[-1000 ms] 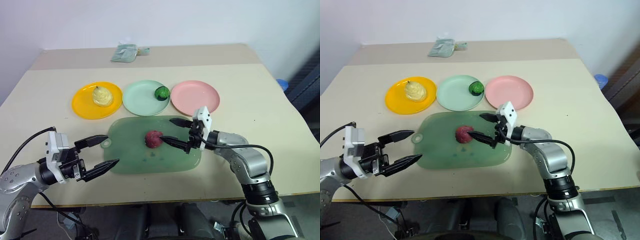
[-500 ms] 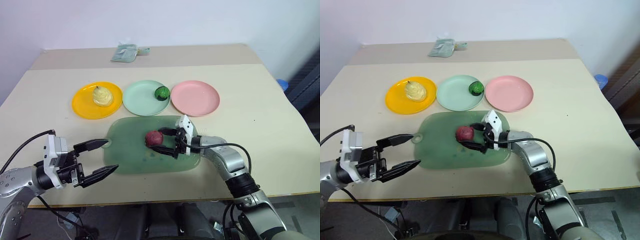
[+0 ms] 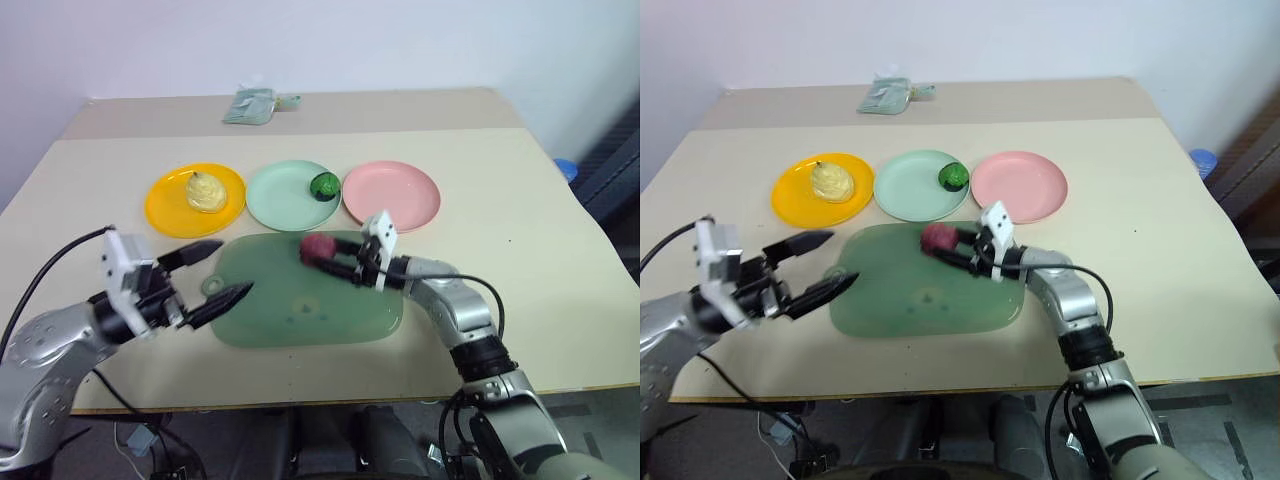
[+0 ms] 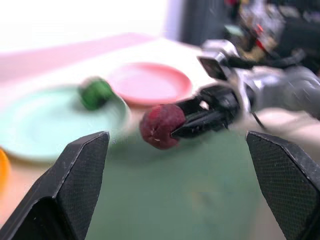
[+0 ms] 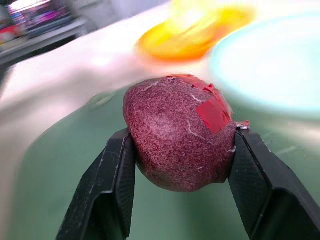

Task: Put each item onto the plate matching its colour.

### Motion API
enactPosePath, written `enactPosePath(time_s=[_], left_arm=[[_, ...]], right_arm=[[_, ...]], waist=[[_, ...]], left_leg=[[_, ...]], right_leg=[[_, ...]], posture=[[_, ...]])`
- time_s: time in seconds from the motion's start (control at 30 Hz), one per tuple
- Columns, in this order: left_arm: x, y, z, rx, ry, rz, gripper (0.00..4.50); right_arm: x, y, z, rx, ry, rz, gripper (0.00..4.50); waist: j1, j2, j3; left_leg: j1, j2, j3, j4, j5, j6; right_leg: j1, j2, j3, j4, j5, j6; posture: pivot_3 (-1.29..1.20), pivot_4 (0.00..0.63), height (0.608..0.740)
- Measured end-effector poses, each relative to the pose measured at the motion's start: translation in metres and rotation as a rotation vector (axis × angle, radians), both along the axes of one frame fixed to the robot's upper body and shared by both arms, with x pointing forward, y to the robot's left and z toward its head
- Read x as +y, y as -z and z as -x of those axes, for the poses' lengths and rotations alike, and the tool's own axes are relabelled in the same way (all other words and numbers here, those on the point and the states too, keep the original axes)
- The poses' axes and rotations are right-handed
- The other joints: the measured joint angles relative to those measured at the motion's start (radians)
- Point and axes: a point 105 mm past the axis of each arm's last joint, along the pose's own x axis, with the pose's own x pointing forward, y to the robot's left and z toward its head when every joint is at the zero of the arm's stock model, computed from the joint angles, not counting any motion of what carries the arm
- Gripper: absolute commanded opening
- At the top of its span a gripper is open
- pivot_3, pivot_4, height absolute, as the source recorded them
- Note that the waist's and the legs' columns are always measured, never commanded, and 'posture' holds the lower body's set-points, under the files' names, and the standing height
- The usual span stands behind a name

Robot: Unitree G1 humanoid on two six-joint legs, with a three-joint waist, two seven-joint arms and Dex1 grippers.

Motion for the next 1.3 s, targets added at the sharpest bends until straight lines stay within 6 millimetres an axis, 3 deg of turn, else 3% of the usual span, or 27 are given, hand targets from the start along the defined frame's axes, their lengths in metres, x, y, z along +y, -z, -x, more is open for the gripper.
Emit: enactPosePath(time_s=[0.13, 0.37, 0.4, 0.43, 0.5, 0.53, 0.73, 0.83, 0.93, 1.17, 1.3], left_arm=[[-0.021, 0.0, -0.019, -0.009, -0.07, 0.045, 4.5], [-0.045, 0.015, -0.03, 0.002, -0.106, 0.055, 4.5], [-0.045, 0.018, -0.031, 0.006, -0.109, 0.049, 4.5], [-0.044, 0.02, -0.031, 0.008, -0.112, 0.046, 4.5], [-0.042, 0.022, -0.032, 0.003, -0.117, 0.04, 4.5], [-0.041, 0.023, -0.033, -0.001, -0.119, 0.037, 4.5], [-0.033, 0.028, -0.033, -0.03, -0.145, -0.001, 4.5], [-0.024, 0.03, -0.033, -0.057, -0.175, -0.001, 4.5], [-0.007, 0.036, -0.032, -0.055, -0.217, 0.003, 4.5], [0.021, 0.047, -0.026, -0.051, -0.295, -0.014, 4.5], [0.033, 0.06, -0.016, 0.003, -0.315, -0.032, 4.5]], right_arm=[[-0.025, -0.022, -0.037, -0.099, 0.172, -0.011, 2.1], [-0.056, 0.007, -0.072, -0.021, 0.368, 0.036, 2.1], [-0.058, 0.008, -0.075, -0.013, 0.386, 0.043, 2.98], [-0.059, 0.009, -0.077, -0.012, 0.397, 0.05, 3.24], [-0.06, 0.009, -0.08, -0.018, 0.422, 0.069, 4.29], [-0.062, 0.008, -0.082, -0.027, 0.445, 0.078, 4.46], [-0.068, -0.003, -0.084, -0.112, 0.484, 0.08, 4.46], [-0.074, -0.019, -0.072, -0.208, 0.412, 0.043, 4.46], [-0.092, -0.025, -0.046, -0.265, 0.372, 0.035, 4.46], [-0.117, -0.006, 0.051, -0.15, 0.312, 0.126, 4.46], [-0.138, -0.001, 0.083, -0.084, 0.381, 0.189, 4.46]], waist=[[-0.003, 0.0, 0.0], [-0.009, 0.0, 0.0], [-0.01, 0.0, 0.0], [-0.01, 0.0, 0.0], [-0.009, 0.0, 0.0], [-0.009, 0.0, 0.0], [-0.006, 0.0, 0.0], [-0.002, 0.0, 0.0], [0.004, 0.0, 0.0], [0.004, 0.001, 0.0], [0.001, 0.001, 0.0]], left_leg=[[-0.001, 0.0, 0.0, -0.001, 0.002, -0.004], [-0.001, 0.001, 0.001, -0.001, 0.004, -0.006], [-0.001, 0.001, 0.001, -0.001, 0.004, -0.007], [-0.001, 0.001, 0.001, -0.001, 0.004, -0.007], [-0.001, 0.001, 0.001, 0.0, 0.004, -0.007], [-0.001, 0.001, 0.001, 0.0, 0.004, -0.007], [-0.001, 0.001, 0.001, 0.0, 0.004, -0.007], [-0.001, 0.001, 0.001, 0.0, 0.004, -0.006], [-0.001, 0.001, 0.0, 0.0, 0.002, -0.003], [-0.001, 0.001, 0.0, -0.001, 0.0, 0.001], [0.0, 0.001, 0.0, -0.001, 0.0, 0.001]], right_leg=[[0.0, 0.001, 0.0, 0.0, 0.0, 0.0], [-0.001, 0.001, 0.001, 0.001, 0.0, 0.0], [-0.001, 0.001, 0.001, 0.001, 0.0, 0.0], [-0.001, 0.001, 0.001, 0.001, 0.0, 0.0], [-0.001, 0.001, 0.001, 0.0, 0.0, 0.0], [-0.001, 0.001, 0.001, 0.0, 0.0, 0.0], [0.0, 0.001, 0.001, 0.0, 0.0, 0.0], [0.0, 0.001, 0.001, 0.0, 0.0, 0.0], [0.0, 0.0, 0.0, -0.001, 0.0, 0.0], [0.001, 0.0, 0.001, -0.001, 0.0, 0.0], [0.001, 0.0, 0.001, -0.001, 0.0, 0.0]], posture=[[0.0, 0.15, 0.74], [0.0, 0.15, 0.74], [0.0, 0.15, 0.74], [0.0, 0.15, 0.74], [0.0, 0.15, 0.74], [0.0, 0.15, 0.74], [0.0, 0.15, 0.74], [0.0, 0.15, 0.74], [0.0, 0.15, 0.74], [0.0, 0.15, 0.74], [0.0, 0.15, 0.74]])
